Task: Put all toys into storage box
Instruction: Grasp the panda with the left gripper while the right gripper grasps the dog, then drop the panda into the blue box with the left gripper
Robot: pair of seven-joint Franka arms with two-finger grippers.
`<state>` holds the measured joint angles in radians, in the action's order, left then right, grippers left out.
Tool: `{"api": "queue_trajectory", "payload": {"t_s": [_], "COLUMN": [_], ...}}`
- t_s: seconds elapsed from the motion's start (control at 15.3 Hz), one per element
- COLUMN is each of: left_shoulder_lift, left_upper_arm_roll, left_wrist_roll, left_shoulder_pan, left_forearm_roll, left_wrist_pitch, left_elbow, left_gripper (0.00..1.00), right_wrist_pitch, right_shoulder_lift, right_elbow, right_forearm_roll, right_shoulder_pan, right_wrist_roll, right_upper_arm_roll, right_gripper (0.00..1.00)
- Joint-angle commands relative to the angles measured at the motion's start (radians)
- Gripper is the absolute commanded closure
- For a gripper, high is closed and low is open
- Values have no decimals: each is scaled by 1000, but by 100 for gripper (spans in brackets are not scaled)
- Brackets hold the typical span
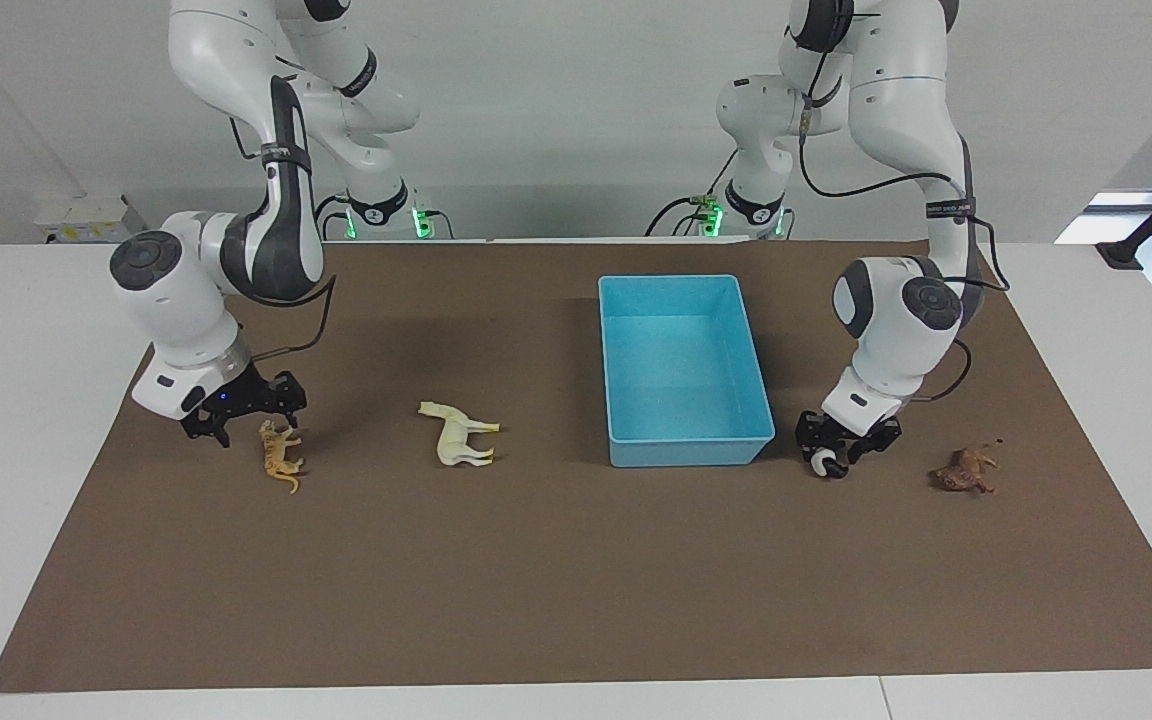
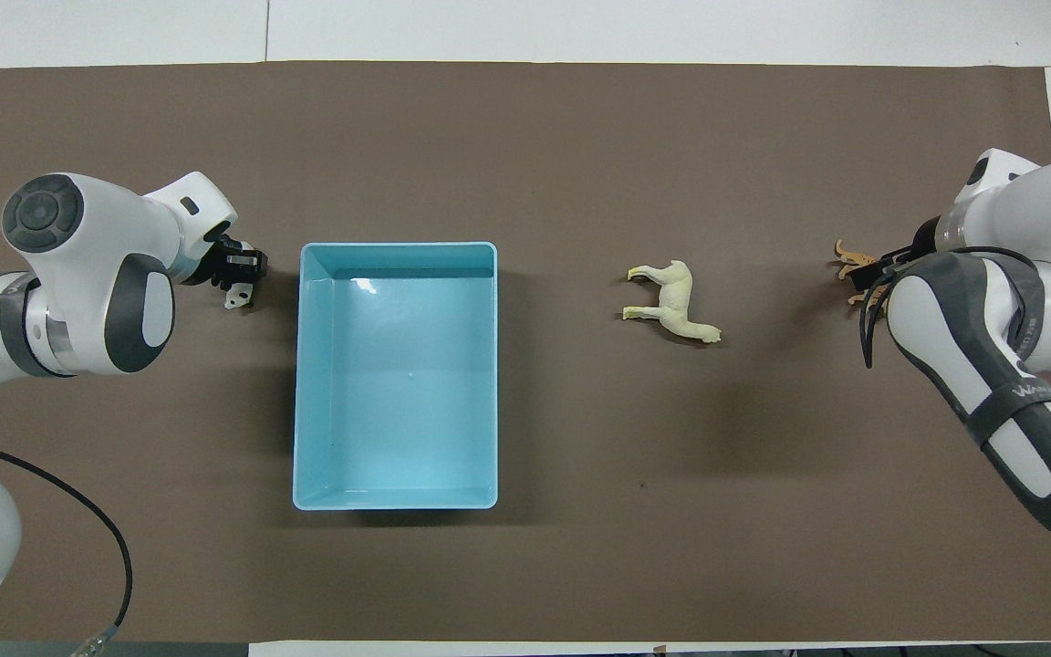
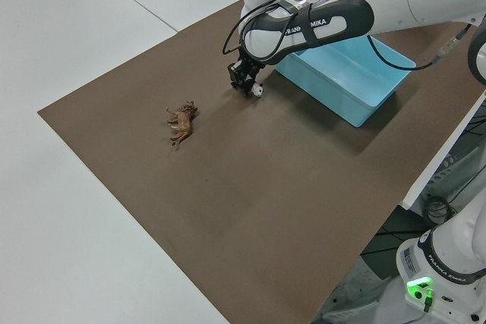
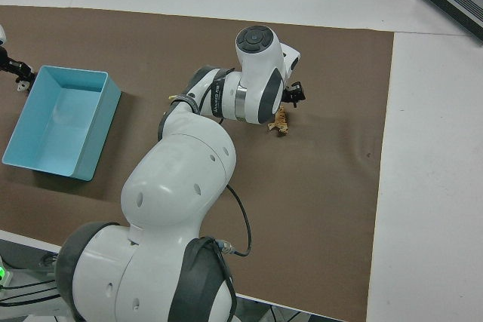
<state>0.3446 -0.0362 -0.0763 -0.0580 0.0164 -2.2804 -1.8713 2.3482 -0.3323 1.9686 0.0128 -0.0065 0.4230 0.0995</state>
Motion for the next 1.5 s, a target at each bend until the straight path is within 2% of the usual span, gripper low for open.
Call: {"api": "queue_trajectory", "payload": {"t_s": [0.0, 0.13, 0.26, 0.39, 0.46, 0.65, 0.72, 0.78, 0.85, 0.91, 0.98, 1.04, 1.18, 1.31, 1.44], "left_shoulder_lift": [-18, -32, -88, -131, -163, -251, -274, -285, -285, -285, -285, -286, -286, -282, -266], "left_upper_arm_roll": [4, 1, -24, -24, -24, -24, -25, -25, -24, -24, -22, -21, -19, -14, -17], "left_wrist_roll": [6, 89, 243, 349, 399, 458, 470, 480, 477, 464, 461, 457, 437, 388, 206], "left_shoulder_pan": [3, -6, -54, -143, -193, -287, -295, -307, -309, -307, -303, -296, -258, -240, -111], "left_forearm_roll": [14, 40, 40, 40, 40, 40, 40, 40, 40, 40, 40, 39, 33, 30, 30], "left_wrist_pitch": [228, 440, 519, 506, 475, 265, 233, 222, 223, 225, 231, 237, 269, 279, 215], "left_elbow": [163, 309, 318, 237, 163, -68, -128, -152, -149, -143, -134, -118, -76, -25, -9], "left_gripper": [100, 100, 100, 100, 100, 100, 97, 79, 38, 0, 0, 0, 0, 0, 0], "right_wrist_pitch": [0, -12, -10, -10, -10, -6, 5, 2, 2, 2, 2, -3, 0, -1, -3], "right_shoulder_lift": [-4, -4, -7, -8, -8, -11, -13, -13, -13, -13, -11, -11, -10, -10, -10], "right_elbow": [4, 4, 6, 12, 16, 26, 32, 33, 33, 35, 38, 39, 53, 52, 50], "right_forearm_roll": [-11, -11, -11, -13, -13, -13, -13, -13, -13, -14, -48, -100, -125, -128, -128], "right_shoulder_pan": [-10, -13, -13, -12, -12, -13, -13, -15, -15, -15, -16, -16, -16, -18, -15], "right_wrist_roll": [11, 14, 14, 13, 13, 14, 14, 14, 13, 10, 2, 2, 2, -1, -3], "right_upper_arm_roll": [-4, -4, -4, -4, -4, -4, -4, -4, -4, -4, -4, -4, -4, -4, -3], "right_gripper": [0, 0, 0, 0, 0, 0, 0, 0, 0, 6, 19, 37, 98, 100, 100]}}
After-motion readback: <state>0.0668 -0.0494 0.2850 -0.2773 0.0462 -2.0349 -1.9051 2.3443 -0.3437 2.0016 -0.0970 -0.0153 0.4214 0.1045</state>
